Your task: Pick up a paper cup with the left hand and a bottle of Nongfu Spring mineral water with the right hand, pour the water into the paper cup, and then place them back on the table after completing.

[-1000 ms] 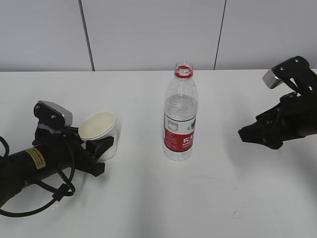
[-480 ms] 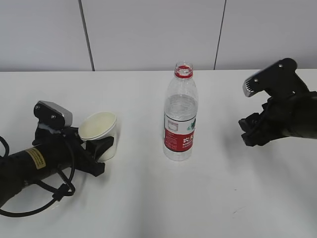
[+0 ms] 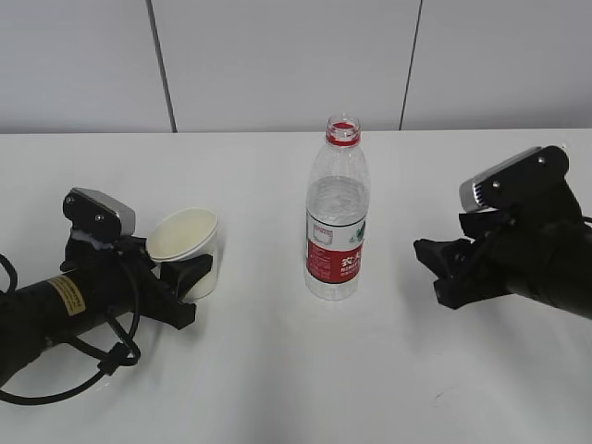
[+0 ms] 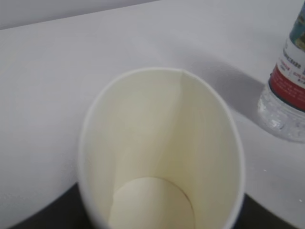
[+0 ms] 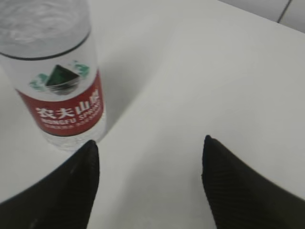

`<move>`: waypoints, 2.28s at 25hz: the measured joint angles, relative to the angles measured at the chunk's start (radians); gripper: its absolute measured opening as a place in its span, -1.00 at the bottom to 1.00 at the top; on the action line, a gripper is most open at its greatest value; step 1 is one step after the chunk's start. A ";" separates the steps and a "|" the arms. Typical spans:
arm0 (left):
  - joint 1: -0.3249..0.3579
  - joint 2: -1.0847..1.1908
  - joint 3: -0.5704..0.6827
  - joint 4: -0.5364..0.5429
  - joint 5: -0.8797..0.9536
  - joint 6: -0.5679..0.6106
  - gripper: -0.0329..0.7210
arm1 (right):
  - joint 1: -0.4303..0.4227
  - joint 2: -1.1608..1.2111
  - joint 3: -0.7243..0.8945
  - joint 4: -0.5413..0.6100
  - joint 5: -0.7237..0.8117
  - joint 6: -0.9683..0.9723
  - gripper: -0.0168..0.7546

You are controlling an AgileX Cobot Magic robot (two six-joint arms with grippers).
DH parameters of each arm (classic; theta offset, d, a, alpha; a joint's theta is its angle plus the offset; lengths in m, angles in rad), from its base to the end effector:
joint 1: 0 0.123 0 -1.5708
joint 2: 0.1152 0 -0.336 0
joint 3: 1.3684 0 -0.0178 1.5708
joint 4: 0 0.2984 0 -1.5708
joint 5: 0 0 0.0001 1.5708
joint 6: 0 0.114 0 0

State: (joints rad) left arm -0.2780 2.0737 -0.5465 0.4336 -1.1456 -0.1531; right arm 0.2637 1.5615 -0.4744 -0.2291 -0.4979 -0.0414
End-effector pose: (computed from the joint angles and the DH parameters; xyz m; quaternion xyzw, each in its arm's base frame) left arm 0.3254 -0.1382 0.0689 0.2366 0.7711 -0.2265 0.5460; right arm 0.2965 0.0928 0.1599 -0.2428 0.8277 0.0520 0.5033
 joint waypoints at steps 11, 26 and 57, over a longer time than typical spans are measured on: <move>0.000 0.000 0.000 0.000 0.000 0.000 -0.01 | 0.002 0.072 0.039 -0.074 -0.252 0.057 0.34; 0.000 0.000 0.000 0.000 0.000 0.000 -0.01 | 0.002 0.115 0.039 -0.123 -0.353 0.060 0.50; 0.000 0.000 0.000 -0.001 0.000 0.000 -0.01 | 0.002 0.127 0.039 -0.164 -0.353 0.062 0.57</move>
State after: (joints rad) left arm -0.2780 2.0737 -0.5465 0.4325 -1.1456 -0.1531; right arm 0.2654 1.6888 -0.4355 -0.3935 -0.8513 0.0206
